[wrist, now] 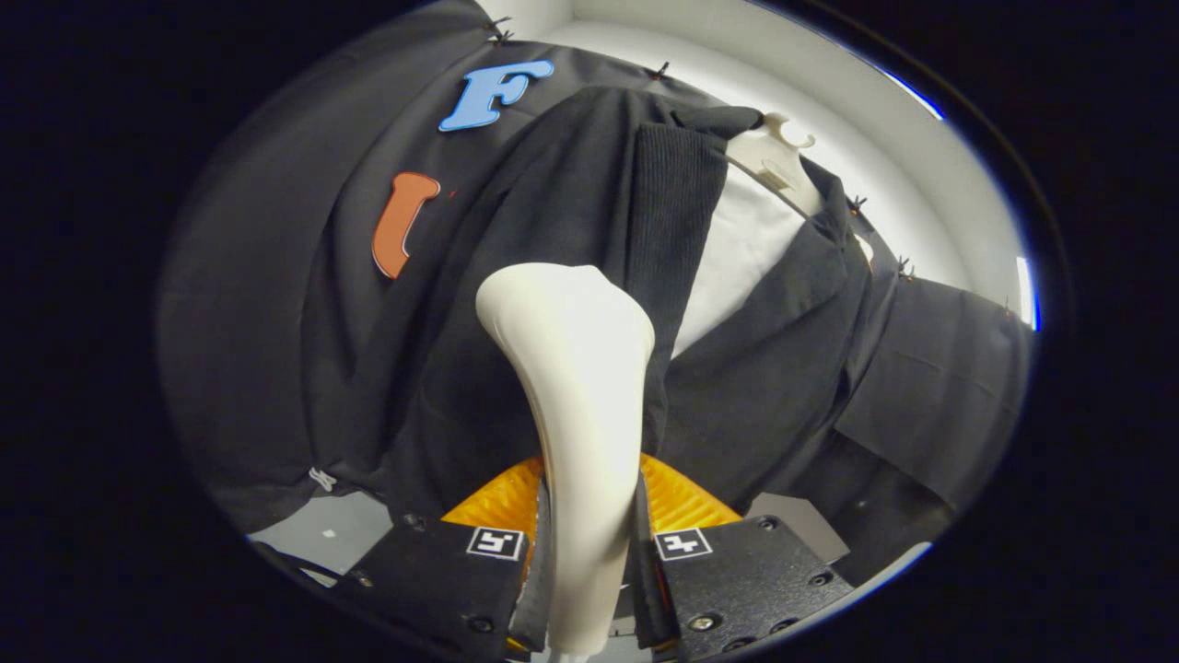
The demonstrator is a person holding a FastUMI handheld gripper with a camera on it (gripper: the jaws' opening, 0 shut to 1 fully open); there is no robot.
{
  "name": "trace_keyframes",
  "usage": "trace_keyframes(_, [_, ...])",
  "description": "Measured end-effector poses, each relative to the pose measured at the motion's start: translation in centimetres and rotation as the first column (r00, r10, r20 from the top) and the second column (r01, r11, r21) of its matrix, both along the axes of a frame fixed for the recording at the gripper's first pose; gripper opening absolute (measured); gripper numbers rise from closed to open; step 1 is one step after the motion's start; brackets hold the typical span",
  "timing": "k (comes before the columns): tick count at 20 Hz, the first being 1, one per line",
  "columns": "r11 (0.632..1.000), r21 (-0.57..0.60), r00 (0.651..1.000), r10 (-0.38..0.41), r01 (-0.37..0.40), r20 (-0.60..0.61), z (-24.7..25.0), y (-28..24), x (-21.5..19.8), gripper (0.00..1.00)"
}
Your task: Iron the clothes twice with a garment steamer, once on the left side and once on the right side.
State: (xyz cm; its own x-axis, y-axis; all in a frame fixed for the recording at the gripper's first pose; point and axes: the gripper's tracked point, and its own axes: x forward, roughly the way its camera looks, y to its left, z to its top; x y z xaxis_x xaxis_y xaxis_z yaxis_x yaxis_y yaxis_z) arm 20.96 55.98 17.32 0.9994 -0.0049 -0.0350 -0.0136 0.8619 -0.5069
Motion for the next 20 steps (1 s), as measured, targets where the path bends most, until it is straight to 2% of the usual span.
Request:
trace_keyframes(11, [0.999, -0.036, 0.994, -0.020, 0.016, -0.107, -8.1, -1.9, 0.4, 0.38])
trace_keyframes(20, [0.994, -0.112, 0.984, -0.023, 0.004, -0.175, -14.9, -3.3, 0.5, 0.38])
